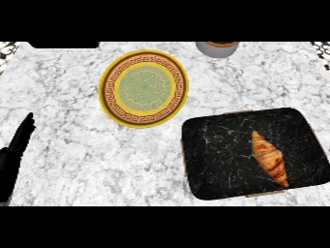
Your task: Pick the croissant from the tray and place it in the plate
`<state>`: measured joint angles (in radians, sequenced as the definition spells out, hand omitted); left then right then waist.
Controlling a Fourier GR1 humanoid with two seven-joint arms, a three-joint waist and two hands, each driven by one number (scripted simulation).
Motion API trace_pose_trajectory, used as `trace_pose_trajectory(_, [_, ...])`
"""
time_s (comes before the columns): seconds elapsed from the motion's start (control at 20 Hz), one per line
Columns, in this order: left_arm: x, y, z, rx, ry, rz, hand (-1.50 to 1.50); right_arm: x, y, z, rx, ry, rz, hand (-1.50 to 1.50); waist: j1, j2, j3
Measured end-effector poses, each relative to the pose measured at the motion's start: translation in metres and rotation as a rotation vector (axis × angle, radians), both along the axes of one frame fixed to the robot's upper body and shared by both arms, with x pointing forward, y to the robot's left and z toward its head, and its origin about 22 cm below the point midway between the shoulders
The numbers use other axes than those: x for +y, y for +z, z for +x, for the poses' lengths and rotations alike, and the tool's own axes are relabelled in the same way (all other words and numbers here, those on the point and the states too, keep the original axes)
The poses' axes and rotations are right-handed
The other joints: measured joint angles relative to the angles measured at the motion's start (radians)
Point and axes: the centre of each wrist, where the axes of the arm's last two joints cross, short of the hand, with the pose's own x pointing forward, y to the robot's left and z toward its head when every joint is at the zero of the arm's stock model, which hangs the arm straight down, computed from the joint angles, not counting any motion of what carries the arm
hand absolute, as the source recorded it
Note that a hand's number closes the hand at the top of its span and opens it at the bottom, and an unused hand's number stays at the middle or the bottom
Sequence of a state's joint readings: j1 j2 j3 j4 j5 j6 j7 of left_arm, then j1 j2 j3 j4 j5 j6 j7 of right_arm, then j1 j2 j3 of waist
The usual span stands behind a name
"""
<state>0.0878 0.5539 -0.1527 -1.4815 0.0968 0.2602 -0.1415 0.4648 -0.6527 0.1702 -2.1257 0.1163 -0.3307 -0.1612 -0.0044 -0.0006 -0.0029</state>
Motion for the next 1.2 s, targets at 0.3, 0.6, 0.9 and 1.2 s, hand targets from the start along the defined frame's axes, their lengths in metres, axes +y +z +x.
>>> trace_pose_trajectory(0.3, [-0.002,-0.005,0.001,0.001,-0.012,0.001,0.0,-0.001,0.029,0.013,0.181,-0.063,-0.173,-1.5,0.011,0.003,0.0])
trace_pose_trajectory(0.6, [-0.004,-0.005,0.002,-0.005,-0.021,0.003,0.0,0.009,0.038,0.039,0.35,-0.082,-0.291,-1.5,0.021,0.004,0.001])
trace_pose_trajectory(0.9, [-0.011,-0.004,0.006,-0.002,-0.023,-0.002,0.0,0.008,0.03,0.07,0.489,-0.073,-0.431,-1.5,0.021,0.003,0.002])
trace_pose_trajectory(1.2, [-0.012,-0.005,0.006,-0.003,-0.01,0.003,0.0,0.006,0.016,0.089,0.582,-0.036,-0.536,-1.5,0.013,0.002,0.003])
